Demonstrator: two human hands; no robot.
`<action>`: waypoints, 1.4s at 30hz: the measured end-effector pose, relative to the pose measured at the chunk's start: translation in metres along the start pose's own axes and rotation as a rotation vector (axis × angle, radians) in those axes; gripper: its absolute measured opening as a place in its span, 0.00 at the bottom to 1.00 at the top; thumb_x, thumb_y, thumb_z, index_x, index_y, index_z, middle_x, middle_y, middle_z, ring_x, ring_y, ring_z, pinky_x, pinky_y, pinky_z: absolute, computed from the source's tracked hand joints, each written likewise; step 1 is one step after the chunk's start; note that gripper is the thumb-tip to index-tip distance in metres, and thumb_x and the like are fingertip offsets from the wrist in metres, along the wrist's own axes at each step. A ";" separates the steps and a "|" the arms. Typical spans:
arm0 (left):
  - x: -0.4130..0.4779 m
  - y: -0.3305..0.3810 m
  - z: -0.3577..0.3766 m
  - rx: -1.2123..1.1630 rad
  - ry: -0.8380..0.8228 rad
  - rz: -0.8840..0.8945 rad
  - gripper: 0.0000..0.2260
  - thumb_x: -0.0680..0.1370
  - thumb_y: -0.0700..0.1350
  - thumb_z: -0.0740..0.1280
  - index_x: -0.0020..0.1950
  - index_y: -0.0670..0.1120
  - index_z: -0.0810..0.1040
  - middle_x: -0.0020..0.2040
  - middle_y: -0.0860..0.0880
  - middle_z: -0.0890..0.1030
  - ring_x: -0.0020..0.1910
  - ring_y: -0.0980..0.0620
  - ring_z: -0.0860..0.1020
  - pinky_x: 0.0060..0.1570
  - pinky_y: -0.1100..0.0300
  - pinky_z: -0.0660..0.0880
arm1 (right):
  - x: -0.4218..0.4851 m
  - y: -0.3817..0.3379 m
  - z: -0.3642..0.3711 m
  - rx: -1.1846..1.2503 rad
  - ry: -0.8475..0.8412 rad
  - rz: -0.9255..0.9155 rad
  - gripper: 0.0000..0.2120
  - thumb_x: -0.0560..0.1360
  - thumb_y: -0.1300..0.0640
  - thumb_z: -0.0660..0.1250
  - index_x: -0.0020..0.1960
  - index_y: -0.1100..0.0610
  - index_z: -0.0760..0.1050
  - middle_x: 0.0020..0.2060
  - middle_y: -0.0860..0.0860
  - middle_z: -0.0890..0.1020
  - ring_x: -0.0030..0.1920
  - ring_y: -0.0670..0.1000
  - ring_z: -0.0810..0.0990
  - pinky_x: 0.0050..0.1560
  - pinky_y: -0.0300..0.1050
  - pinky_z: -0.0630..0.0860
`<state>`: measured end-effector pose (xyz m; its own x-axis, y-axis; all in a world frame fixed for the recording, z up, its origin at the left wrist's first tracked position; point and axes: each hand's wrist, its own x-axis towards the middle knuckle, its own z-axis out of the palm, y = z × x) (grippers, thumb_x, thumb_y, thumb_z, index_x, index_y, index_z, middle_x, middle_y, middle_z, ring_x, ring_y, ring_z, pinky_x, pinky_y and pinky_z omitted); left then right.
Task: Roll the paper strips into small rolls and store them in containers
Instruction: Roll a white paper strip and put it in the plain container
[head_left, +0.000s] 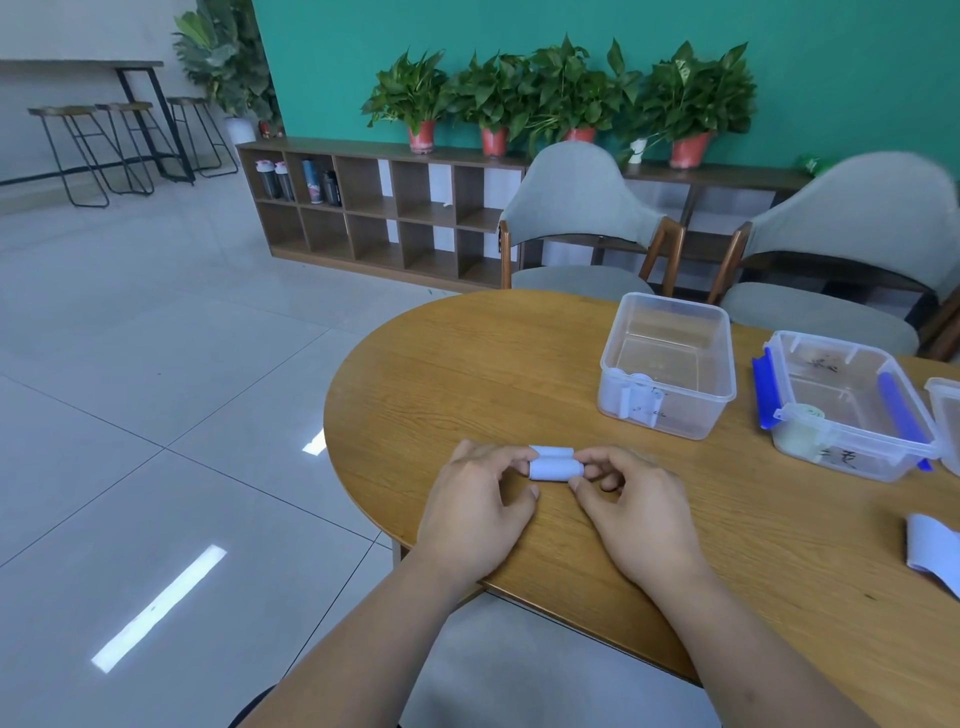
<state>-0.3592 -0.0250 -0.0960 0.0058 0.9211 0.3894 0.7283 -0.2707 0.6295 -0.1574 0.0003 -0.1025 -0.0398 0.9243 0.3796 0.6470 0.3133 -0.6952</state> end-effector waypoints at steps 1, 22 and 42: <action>0.000 0.000 0.000 -0.010 0.004 -0.001 0.17 0.76 0.48 0.74 0.65 0.58 0.82 0.51 0.65 0.82 0.55 0.65 0.71 0.53 0.71 0.69 | 0.000 0.000 0.000 0.006 -0.004 0.003 0.11 0.74 0.53 0.77 0.55 0.42 0.84 0.41 0.38 0.83 0.45 0.41 0.79 0.50 0.42 0.78; -0.001 0.003 -0.001 0.025 -0.024 -0.015 0.19 0.76 0.54 0.75 0.67 0.60 0.79 0.51 0.65 0.80 0.56 0.63 0.71 0.56 0.64 0.73 | 0.001 0.003 0.002 -0.050 -0.041 -0.079 0.09 0.80 0.46 0.70 0.60 0.43 0.82 0.46 0.38 0.79 0.52 0.43 0.76 0.54 0.47 0.78; 0.002 0.021 0.005 -0.117 -0.109 0.032 0.09 0.77 0.55 0.73 0.56 0.57 0.82 0.46 0.61 0.81 0.52 0.60 0.74 0.51 0.67 0.71 | -0.006 -0.014 -0.012 0.146 0.070 -0.122 0.09 0.79 0.48 0.72 0.58 0.44 0.83 0.46 0.38 0.81 0.52 0.45 0.80 0.55 0.37 0.76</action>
<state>-0.3404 -0.0272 -0.0853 0.1067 0.9346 0.3393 0.6417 -0.3254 0.6945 -0.1570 -0.0119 -0.0875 -0.0548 0.8618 0.5042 0.5230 0.4549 -0.7208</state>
